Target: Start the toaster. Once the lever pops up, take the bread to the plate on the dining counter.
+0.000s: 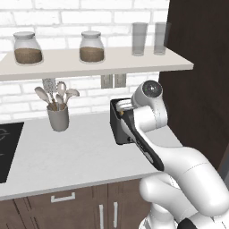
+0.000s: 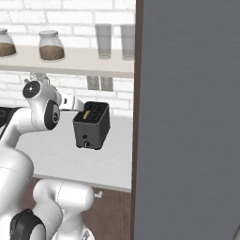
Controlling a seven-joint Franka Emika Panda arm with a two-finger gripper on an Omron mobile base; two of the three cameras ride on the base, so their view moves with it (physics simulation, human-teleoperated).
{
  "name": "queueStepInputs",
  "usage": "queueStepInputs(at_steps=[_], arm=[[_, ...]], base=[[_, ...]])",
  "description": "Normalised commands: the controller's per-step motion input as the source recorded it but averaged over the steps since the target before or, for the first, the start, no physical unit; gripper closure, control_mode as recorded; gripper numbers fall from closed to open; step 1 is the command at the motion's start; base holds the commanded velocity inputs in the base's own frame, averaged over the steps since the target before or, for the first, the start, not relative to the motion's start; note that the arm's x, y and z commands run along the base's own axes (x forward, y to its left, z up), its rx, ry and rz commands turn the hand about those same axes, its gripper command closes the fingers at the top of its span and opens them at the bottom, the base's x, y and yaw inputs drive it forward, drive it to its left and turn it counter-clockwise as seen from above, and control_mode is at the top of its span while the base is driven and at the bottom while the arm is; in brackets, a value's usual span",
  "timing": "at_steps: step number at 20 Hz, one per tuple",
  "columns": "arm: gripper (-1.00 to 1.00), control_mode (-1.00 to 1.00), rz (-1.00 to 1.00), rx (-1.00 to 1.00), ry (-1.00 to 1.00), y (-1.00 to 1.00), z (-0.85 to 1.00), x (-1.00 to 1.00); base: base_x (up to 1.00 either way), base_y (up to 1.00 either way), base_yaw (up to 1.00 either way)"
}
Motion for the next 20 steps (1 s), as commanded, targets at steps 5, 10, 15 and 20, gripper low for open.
queueStepInputs(at_steps=[5, 10, 15, 20], arm=[[-1.00, -1.00, 0.00, 0.00, 0.00, 0.00, 0.00, 0.00], [-1.00, -1.00, 0.00, 0.00, 0.00, 0.00, 0.00, 0.00], [-1.00, -1.00, 0.00, 0.00, 0.00, 0.00, 0.00, 0.00], [-1.00, -1.00, 0.00, 0.00, 0.00, 0.00, 0.00, 0.00]], base=[[0.00, 0.00, 0.00], [0.00, 0.00, 0.00], [0.00, 0.00, 0.00], [0.00, 0.00, 0.00]])
